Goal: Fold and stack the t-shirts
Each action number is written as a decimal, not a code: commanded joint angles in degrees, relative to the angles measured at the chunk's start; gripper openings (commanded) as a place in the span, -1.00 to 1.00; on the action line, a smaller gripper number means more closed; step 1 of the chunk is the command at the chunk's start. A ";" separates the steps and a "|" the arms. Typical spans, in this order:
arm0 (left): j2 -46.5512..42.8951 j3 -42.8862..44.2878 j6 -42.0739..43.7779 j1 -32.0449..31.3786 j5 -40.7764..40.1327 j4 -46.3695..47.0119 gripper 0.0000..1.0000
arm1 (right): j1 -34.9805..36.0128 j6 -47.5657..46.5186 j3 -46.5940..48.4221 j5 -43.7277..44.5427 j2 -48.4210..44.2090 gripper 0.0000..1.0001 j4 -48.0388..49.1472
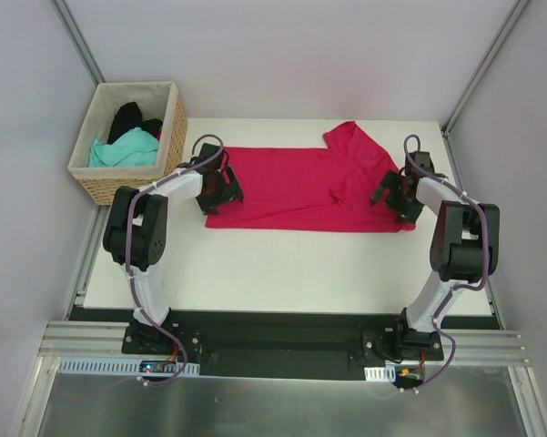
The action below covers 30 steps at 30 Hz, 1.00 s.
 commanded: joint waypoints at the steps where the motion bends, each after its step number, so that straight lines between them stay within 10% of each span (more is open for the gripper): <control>1: 1.60 -1.24 -2.32 0.61 -3.37 -0.24 0.63 | -2.31 -0.94 -0.56 2.33 1.83 0.99 -2.75; 30: -28.53 -34.37 -15.06 -4.93 -11.91 -7.80 0.59 | -3.63 2.05 -28.58 0.05 -25.74 1.00 -11.99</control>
